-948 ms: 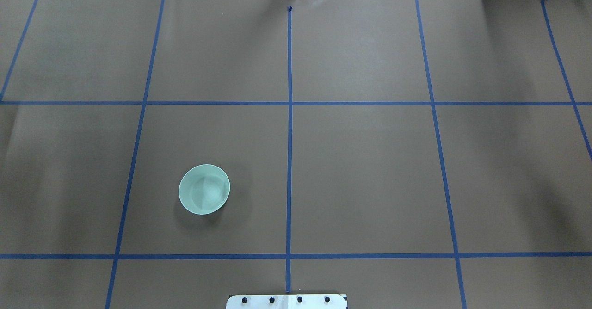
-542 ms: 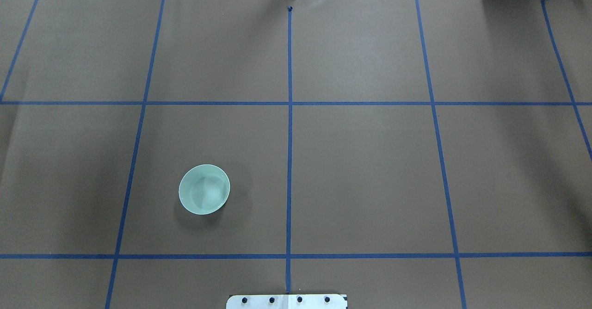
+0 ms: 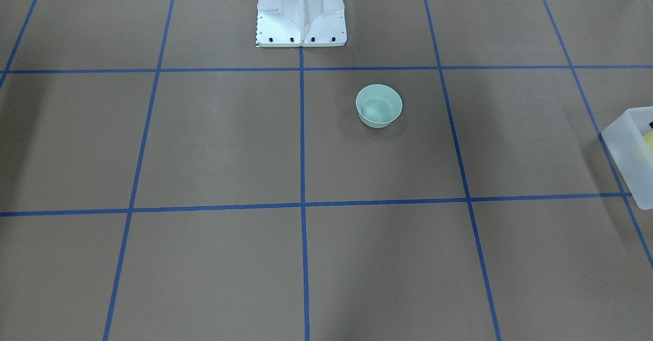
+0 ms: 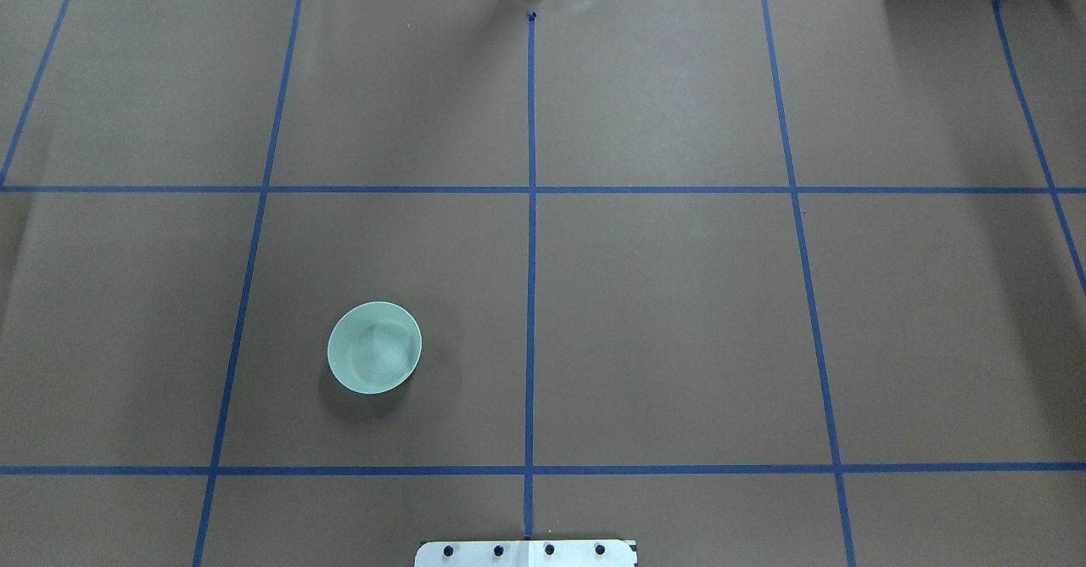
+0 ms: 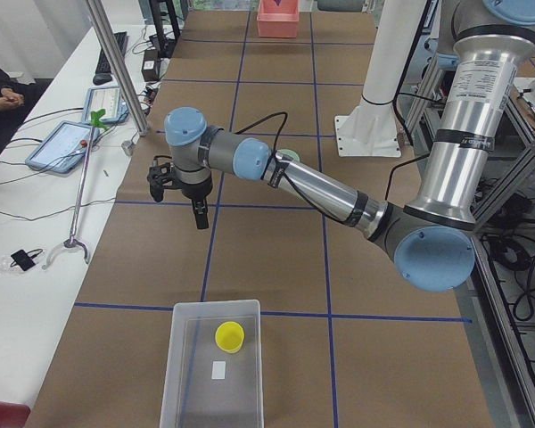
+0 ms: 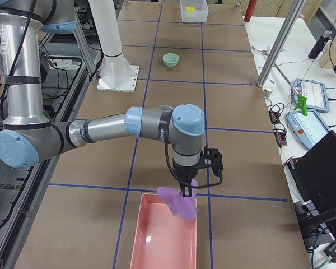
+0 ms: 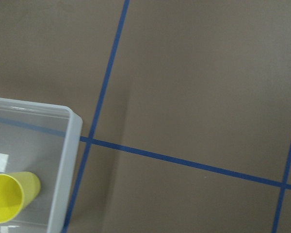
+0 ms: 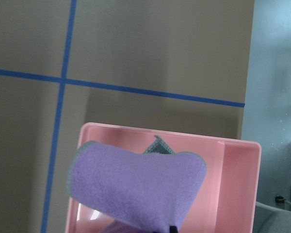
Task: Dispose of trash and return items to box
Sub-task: 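Move the left gripper out over the table toward the green bowl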
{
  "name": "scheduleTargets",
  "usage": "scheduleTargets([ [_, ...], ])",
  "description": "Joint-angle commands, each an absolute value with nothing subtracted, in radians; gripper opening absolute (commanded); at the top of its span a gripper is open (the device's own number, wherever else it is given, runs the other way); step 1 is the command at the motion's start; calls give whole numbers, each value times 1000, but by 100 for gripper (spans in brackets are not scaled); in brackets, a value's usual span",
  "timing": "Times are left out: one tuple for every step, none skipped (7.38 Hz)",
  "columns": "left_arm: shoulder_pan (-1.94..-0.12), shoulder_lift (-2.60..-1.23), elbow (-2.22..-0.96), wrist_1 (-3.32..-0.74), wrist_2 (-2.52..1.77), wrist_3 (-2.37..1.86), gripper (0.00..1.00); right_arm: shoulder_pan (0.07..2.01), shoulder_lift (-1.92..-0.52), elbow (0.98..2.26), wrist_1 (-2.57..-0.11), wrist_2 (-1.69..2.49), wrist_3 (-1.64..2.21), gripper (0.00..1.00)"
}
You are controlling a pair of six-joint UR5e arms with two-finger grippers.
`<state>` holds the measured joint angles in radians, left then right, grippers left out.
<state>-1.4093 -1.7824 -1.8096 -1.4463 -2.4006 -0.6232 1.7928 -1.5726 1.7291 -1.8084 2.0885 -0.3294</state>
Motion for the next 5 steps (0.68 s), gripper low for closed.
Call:
scheduleTargets([
  [-1211,-1784,-1821,-1691,-2405,-1018,98,1793,-1565,1541,-1625,2019,-333,0],
  [-1144,-1784,-1836,-1754,-2398,-1128,98,1795,-1566,1520,-1615,1979,-334,0],
  [-1082,-1786,-1862,-1758,-2393,-1202,98,1795,-1572,1517,-1615,1962,-334,0],
  [-1001,-1798,-1888,-1767,-2334,-1277,99,1795,-1583,1514,-1617,1954,-333,0],
  [-958,-1799,-1900,-1769,-2310,-1311,98,1793,-1592,1514,-1617,1956,-331,54],
])
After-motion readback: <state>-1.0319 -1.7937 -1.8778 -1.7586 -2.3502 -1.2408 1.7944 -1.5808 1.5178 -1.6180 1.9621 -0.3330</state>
